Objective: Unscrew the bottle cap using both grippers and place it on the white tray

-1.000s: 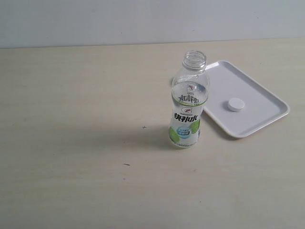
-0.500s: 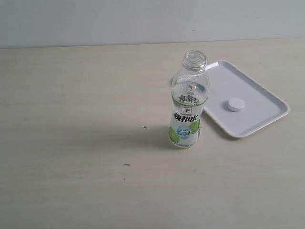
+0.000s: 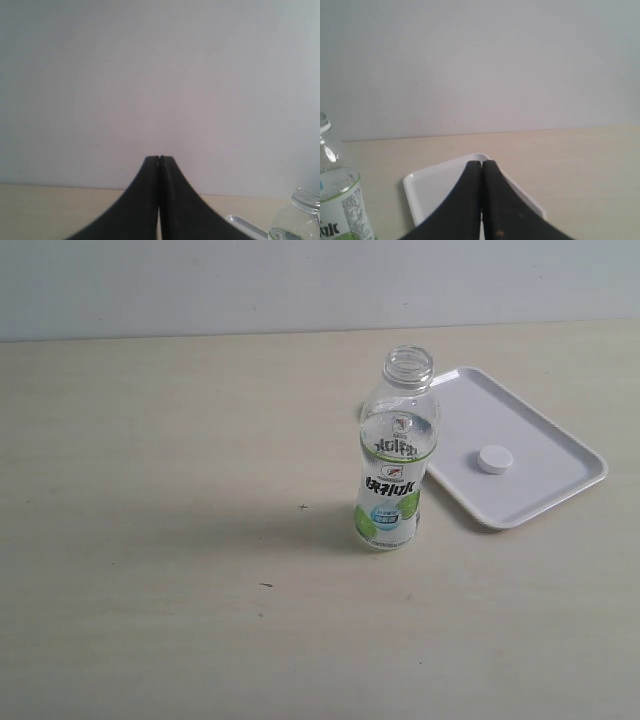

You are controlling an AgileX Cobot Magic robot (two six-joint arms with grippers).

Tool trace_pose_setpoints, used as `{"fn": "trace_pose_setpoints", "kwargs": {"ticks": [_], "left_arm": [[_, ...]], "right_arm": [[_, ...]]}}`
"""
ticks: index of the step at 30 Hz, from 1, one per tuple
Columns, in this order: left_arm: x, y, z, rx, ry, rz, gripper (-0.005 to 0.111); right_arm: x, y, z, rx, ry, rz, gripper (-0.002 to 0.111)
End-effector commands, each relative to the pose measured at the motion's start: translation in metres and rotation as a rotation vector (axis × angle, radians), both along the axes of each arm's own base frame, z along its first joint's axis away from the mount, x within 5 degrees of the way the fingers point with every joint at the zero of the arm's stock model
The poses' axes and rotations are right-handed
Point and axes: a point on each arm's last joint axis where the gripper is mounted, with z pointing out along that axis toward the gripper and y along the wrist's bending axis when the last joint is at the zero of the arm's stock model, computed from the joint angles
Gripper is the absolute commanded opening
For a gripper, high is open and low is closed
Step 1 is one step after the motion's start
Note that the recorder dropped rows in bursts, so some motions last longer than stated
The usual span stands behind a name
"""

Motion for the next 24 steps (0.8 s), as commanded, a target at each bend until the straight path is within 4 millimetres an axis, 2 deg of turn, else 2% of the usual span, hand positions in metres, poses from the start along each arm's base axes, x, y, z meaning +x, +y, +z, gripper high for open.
{"fn": "trace_pose_setpoints", "kwargs": {"ticks": [1, 24], "left_arm": [[-0.0003, 0.0005, -0.0008, -0.01, 0.002, 0.003, 0.0], [-0.0003, 0.0005, -0.0008, -0.01, 0.002, 0.003, 0.0]], "right_arm": [[-0.0004, -0.0008, 0.0008, 0.068, -0.028, -0.011, 0.0], [-0.0003, -0.0007, 0.0008, 0.07, -0.028, -0.01, 0.0]]}}
